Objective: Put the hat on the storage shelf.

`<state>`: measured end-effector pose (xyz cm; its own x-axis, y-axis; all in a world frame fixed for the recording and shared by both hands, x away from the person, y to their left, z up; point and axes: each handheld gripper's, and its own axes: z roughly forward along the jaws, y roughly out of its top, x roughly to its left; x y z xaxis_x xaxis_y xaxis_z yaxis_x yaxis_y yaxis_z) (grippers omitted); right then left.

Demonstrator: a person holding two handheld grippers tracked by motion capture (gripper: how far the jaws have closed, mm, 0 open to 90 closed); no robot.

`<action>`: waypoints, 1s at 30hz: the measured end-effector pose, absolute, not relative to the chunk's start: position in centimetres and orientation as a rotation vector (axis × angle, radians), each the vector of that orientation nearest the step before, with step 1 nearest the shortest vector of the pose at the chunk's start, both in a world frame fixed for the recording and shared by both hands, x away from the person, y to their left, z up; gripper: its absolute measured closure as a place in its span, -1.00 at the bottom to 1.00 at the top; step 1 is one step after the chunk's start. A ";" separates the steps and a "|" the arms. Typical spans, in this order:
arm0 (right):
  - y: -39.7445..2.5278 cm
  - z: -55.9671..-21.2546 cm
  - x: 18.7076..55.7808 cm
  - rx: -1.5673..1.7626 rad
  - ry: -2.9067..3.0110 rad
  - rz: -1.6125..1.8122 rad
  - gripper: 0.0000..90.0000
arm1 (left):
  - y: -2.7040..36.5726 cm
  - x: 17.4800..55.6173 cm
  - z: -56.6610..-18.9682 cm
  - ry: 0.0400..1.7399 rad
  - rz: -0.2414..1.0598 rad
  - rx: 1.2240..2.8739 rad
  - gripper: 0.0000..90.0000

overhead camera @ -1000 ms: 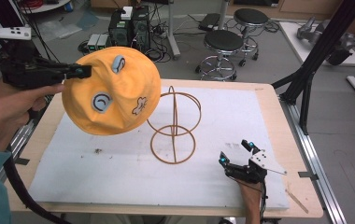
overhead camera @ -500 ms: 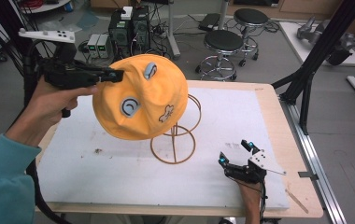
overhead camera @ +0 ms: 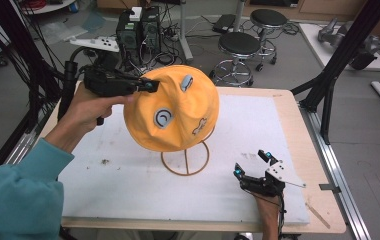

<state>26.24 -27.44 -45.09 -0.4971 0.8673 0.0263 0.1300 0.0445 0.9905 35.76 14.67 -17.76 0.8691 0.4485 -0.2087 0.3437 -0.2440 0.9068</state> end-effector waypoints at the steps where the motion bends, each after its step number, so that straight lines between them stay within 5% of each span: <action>1: -27.4 -45.1 26.2 1.012 1.700 1.508 -0.92 | 14.5 35.9 -17.9 0.593 0.115 1.858 0.97; 30: -27.4 -45.1 26.2 1.014 1.704 1.510 -0.92 | 11.8 40.8 -21.5 0.705 0.183 1.905 0.97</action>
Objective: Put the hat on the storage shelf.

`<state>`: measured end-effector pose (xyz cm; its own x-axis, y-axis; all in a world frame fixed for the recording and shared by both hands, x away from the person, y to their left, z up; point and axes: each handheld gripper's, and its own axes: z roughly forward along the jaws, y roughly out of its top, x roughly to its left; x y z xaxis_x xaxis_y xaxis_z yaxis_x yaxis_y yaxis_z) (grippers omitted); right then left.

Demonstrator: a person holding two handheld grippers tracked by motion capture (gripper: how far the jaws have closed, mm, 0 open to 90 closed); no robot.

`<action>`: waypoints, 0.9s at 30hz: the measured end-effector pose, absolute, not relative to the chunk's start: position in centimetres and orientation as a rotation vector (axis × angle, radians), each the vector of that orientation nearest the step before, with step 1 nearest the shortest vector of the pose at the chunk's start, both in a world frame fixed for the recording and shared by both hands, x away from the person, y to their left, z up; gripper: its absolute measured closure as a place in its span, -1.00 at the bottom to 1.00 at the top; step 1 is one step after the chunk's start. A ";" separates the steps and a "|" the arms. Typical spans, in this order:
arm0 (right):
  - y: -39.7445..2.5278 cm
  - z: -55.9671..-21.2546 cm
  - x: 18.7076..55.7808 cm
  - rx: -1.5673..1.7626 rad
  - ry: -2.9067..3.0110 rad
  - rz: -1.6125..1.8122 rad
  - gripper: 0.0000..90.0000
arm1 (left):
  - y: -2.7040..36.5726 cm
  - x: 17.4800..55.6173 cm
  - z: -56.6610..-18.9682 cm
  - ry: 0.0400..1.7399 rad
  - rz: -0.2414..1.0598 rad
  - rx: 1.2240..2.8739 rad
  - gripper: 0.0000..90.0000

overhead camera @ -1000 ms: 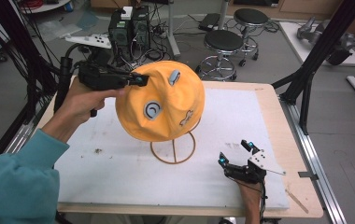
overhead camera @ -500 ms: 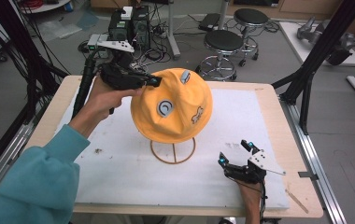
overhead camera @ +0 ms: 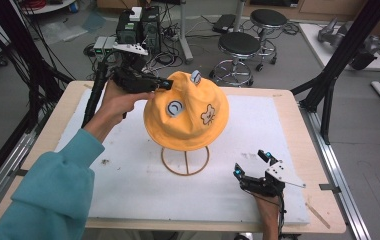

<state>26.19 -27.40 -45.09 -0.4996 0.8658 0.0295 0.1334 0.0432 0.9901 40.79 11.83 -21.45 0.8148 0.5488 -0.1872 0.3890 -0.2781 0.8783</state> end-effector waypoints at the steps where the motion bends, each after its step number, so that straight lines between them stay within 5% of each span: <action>1: -27.4 -45.1 26.2 1.010 1.703 1.510 -0.92 | 11.8 40.9 -21.5 0.708 0.189 1.909 0.97; 10: -27.5 -45.1 26.2 1.008 1.704 1.510 -0.92 | 11.7 41.1 -21.8 0.700 0.182 1.920 0.89; 16: -27.4 -45.1 26.2 1.013 1.705 1.511 -0.92 | 11.7 41.4 -21.9 0.724 0.163 1.927 0.24; 21: -27.4 -45.1 26.2 1.008 1.704 1.510 -0.92 | 11.8 40.9 -22.1 0.707 0.268 1.925 -0.69; 27: -27.4 -45.1 26.2 0.997 1.706 1.504 -0.92 | 13.4 39.7 -22.5 0.638 0.358 1.903 -0.77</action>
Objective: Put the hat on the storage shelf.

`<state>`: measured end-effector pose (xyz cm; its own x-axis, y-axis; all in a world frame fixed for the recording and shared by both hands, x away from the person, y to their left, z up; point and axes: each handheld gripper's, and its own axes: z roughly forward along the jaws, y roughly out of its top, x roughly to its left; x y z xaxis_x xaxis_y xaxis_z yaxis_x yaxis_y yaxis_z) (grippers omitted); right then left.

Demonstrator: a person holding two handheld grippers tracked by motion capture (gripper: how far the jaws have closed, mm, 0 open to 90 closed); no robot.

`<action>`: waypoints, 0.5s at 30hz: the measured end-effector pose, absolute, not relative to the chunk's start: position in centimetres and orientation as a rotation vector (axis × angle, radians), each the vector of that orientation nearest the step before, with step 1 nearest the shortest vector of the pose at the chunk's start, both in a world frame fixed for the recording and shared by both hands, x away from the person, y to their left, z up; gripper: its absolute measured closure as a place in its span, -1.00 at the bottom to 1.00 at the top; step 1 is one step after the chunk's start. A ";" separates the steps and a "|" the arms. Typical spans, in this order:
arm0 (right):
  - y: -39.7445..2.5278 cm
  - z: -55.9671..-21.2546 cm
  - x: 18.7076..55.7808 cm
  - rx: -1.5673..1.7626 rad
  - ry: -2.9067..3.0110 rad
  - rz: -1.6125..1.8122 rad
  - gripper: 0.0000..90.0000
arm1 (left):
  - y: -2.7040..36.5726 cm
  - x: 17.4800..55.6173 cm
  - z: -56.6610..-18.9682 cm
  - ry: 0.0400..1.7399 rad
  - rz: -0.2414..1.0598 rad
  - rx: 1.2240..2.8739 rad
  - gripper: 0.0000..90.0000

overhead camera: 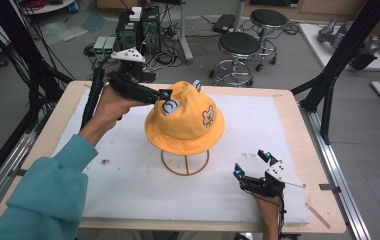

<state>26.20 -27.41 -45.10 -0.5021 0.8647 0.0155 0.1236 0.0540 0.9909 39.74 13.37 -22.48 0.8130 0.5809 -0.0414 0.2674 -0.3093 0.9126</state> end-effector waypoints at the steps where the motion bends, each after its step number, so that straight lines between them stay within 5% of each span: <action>1: -27.4 -45.1 26.2 0.999 1.706 1.505 -0.92 | 13.8 39.5 -22.5 0.636 0.362 1.893 -0.77; 15: -27.4 -45.1 26.2 1.001 1.700 1.499 -0.92 | 22.5 33.6 -27.7 0.626 0.518 1.848 -0.79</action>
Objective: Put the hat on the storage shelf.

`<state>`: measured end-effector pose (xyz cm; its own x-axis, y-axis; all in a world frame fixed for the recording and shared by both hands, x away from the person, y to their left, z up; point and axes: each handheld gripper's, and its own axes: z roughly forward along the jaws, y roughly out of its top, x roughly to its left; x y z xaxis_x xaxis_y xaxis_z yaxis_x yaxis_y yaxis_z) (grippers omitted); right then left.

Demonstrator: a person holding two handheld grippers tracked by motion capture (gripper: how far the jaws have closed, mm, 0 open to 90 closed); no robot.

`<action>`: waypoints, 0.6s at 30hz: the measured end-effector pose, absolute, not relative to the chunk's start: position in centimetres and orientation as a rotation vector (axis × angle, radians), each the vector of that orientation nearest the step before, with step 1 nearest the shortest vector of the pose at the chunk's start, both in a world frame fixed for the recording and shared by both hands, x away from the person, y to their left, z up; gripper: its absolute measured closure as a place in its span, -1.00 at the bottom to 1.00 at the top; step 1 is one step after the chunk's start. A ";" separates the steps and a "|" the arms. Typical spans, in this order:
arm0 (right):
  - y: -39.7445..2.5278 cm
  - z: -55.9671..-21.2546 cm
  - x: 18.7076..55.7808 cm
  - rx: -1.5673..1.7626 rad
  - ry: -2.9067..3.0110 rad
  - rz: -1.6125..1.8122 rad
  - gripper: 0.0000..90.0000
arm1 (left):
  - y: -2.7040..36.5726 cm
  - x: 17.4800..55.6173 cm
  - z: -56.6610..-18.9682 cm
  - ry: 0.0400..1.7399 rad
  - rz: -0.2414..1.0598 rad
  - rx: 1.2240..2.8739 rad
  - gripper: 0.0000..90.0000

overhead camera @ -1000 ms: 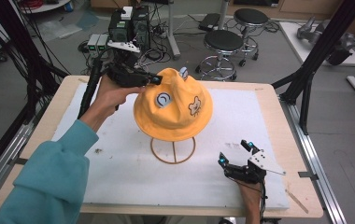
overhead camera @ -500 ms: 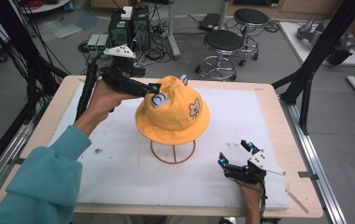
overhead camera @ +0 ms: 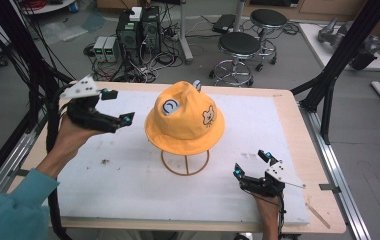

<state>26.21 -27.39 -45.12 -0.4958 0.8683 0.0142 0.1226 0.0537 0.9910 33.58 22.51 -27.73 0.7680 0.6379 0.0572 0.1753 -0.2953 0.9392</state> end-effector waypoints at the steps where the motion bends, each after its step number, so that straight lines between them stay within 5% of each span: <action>1: -27.4 -45.1 26.2 1.005 1.701 1.499 -0.92 | 23.1 33.2 -28.4 0.635 0.519 1.839 -0.79; 18: -27.4 -45.1 26.3 1.011 1.702 1.491 -0.92 | 28.1 29.3 -41.3 0.724 0.593 1.696 -0.79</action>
<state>26.27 -27.36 -45.10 -0.4906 0.8712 0.0163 0.1306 0.0550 0.9899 29.34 28.07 -41.28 0.6831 0.7301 0.0150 0.1586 -0.1684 0.9729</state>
